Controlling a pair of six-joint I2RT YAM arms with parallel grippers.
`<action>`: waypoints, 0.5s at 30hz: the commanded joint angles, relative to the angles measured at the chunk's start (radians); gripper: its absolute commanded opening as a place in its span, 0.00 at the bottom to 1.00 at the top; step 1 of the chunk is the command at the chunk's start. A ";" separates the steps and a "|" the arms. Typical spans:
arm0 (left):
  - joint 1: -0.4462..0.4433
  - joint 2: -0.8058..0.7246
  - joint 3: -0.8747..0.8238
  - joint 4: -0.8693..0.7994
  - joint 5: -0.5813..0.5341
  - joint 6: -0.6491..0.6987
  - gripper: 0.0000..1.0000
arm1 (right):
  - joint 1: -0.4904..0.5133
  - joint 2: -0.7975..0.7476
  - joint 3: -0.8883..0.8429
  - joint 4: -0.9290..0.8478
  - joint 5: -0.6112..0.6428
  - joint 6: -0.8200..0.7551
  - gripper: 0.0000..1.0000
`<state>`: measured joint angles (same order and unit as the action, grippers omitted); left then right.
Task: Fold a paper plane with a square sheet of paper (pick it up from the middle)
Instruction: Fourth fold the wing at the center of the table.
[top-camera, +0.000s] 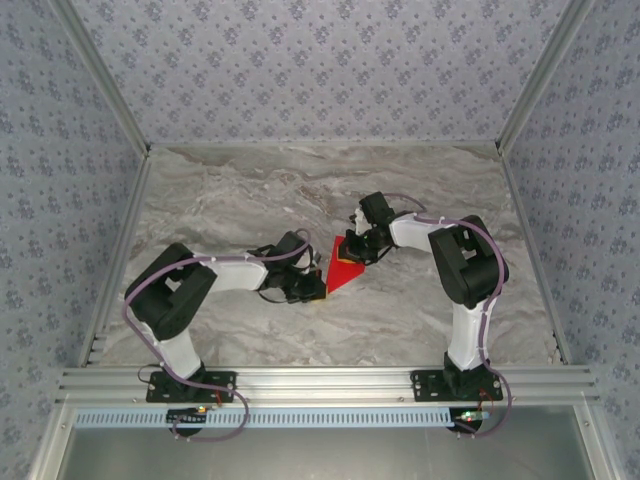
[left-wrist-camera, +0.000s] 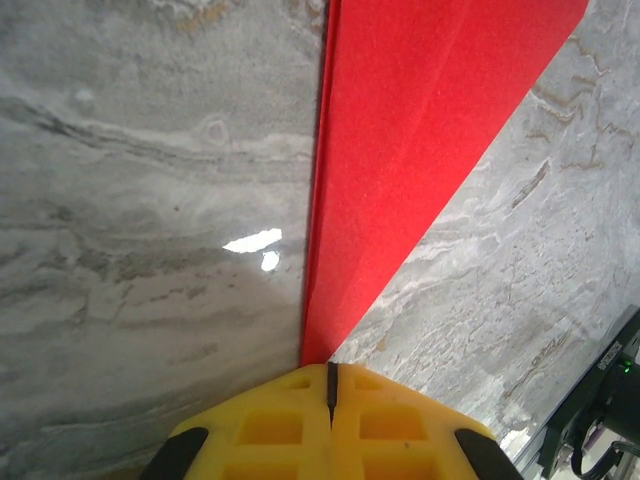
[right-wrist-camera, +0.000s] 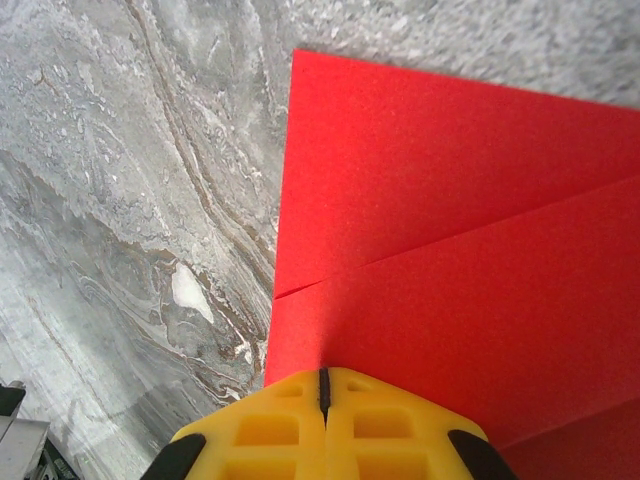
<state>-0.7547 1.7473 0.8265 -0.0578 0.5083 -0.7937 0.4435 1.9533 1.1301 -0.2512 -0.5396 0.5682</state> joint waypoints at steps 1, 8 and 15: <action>-0.001 -0.053 0.006 -0.139 -0.001 0.034 0.00 | -0.007 0.082 -0.030 -0.109 0.162 -0.017 0.00; 0.043 -0.084 0.100 -0.023 -0.050 0.028 0.00 | -0.007 0.084 -0.026 -0.109 0.162 -0.016 0.00; 0.042 0.095 0.229 -0.001 -0.050 0.014 0.00 | -0.007 0.084 -0.025 -0.111 0.155 -0.014 0.00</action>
<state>-0.7116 1.7767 1.0245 -0.0635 0.4633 -0.7765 0.4431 1.9560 1.1362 -0.2600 -0.5396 0.5682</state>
